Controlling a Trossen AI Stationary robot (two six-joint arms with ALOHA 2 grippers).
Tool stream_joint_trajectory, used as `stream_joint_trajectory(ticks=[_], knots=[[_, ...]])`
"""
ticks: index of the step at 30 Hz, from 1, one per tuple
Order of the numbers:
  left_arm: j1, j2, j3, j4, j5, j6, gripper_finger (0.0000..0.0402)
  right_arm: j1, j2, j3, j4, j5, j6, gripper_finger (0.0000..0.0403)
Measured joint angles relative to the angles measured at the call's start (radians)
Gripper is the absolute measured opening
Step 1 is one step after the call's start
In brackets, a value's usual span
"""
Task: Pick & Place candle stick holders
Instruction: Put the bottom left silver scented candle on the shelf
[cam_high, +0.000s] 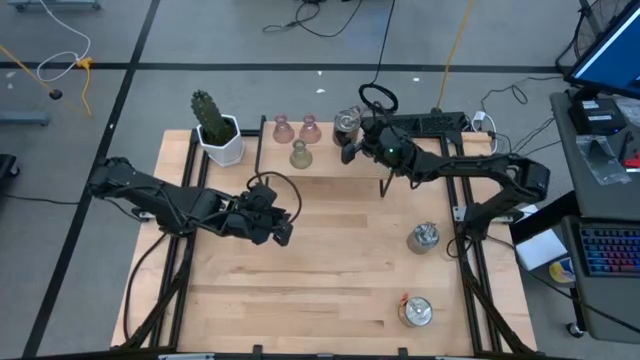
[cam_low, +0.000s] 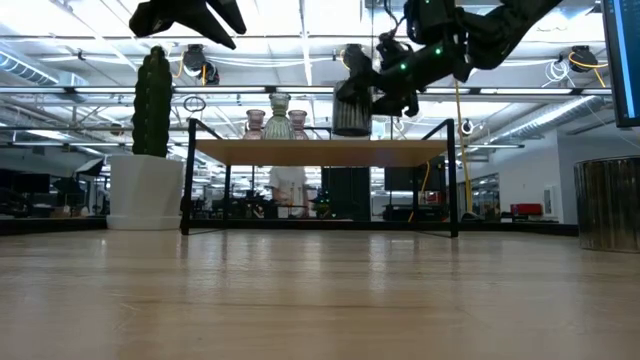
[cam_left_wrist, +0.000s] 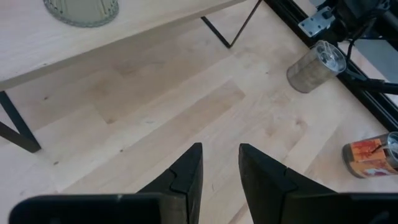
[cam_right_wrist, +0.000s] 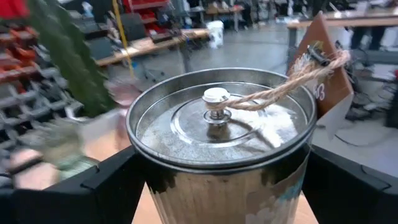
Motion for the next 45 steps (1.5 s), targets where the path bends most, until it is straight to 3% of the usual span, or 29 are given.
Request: stream_joint_trajectory(ticks=[5,15,33,45], knots=[[0.001,0.0,0.0,0.0,0.0,-0.001,0.0104,-0.032,-0.002,0.001,0.003,0.005,-0.027,0.0354],[0.001,0.0,0.0,-0.002,0.001,-0.001,0.0104,-0.066,-0.028,0.001,-0.172,0.113,-0.049,0.0354],[0.001,0.0,0.0,-0.002,-0.019,0.002,0.0104,-0.066,-0.139,0.002,-0.38,0.138,-0.007,0.0354],[-0.005,0.0,0.0,0.003,-0.024,-0.006,0.0104,-0.066,-0.147,-0.053,-0.35,0.138,0.048,0.0354]])
